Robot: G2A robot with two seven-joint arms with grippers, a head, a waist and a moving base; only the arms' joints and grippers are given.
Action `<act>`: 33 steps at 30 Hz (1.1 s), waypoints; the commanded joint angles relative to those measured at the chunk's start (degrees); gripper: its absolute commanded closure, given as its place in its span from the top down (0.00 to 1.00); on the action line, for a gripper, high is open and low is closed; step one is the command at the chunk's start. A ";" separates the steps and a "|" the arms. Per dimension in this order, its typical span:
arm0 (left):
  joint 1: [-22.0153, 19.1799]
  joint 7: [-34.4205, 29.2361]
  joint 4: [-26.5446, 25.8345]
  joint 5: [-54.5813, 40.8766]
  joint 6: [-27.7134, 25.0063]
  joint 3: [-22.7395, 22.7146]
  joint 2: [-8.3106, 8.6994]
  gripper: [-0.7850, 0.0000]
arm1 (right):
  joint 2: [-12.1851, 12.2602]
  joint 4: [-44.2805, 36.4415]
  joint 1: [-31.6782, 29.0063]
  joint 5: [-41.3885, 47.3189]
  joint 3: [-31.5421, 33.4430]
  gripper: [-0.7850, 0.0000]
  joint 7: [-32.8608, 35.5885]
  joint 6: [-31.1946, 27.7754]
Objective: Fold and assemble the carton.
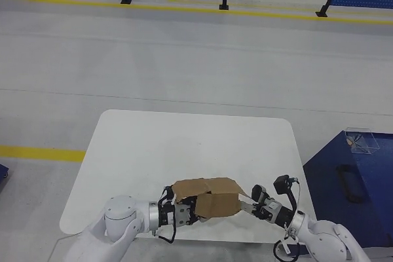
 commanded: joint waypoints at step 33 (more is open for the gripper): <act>0.47 -1.60 -1.17 4.73 -4.99 0.54 0.76 0.00 | 0.42 -2.19 -3.33 4.76 9.22 1.00 -3.18 -1.04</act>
